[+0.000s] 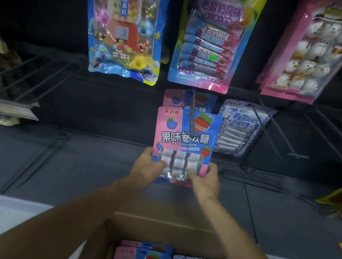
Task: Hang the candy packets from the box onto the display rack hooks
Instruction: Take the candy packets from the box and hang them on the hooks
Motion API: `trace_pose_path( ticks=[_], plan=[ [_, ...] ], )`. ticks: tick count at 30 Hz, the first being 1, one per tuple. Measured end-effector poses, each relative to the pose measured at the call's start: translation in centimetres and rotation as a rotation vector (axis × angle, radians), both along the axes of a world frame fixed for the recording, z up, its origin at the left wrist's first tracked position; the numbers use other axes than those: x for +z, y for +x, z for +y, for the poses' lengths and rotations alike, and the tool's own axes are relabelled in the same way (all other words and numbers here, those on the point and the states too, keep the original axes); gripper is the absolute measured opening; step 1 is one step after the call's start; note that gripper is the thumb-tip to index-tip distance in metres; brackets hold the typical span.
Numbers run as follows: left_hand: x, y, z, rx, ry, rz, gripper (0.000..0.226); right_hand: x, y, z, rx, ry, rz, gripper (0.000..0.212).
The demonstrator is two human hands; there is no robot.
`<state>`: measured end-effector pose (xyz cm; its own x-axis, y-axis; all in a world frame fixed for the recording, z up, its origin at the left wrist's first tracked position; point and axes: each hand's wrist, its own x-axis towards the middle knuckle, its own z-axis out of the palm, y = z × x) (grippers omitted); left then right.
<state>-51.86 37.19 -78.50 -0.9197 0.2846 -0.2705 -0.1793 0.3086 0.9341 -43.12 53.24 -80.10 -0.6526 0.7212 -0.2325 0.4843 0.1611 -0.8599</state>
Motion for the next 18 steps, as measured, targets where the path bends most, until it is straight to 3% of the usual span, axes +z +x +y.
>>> trace_pose_path(
  ticks=[6, 9, 12, 15, 18],
  plan=[
    [-2.1, -2.7, 1.1, 0.038, -0.062, 0.102, 0.053, -1.6, -3.0, 1.4, 0.006, 0.068, -0.005, 0.049],
    [-4.1, -5.1, 1.7, 0.05, -0.053, 0.111, 0.032, -1.2, -3.7, 2.0, 0.013, 0.098, -0.022, 0.046],
    [-3.5, -6.0, 1.9, 0.085, 0.0, 0.198, 0.025, -1.6, -4.9, 3.0, 0.004, 0.081, 0.017, 0.068],
    [-0.5, -5.5, 1.7, 0.102, 0.095, 0.263, 0.015, -1.8, -6.0, 3.9, -0.017, 0.051, 0.101, 0.077],
    [0.9, -6.2, 1.4, 0.103, 0.111, 0.328, 0.011, 0.5, -6.2, 3.6, -0.024, 0.003, 0.191, 0.062]
  ],
)
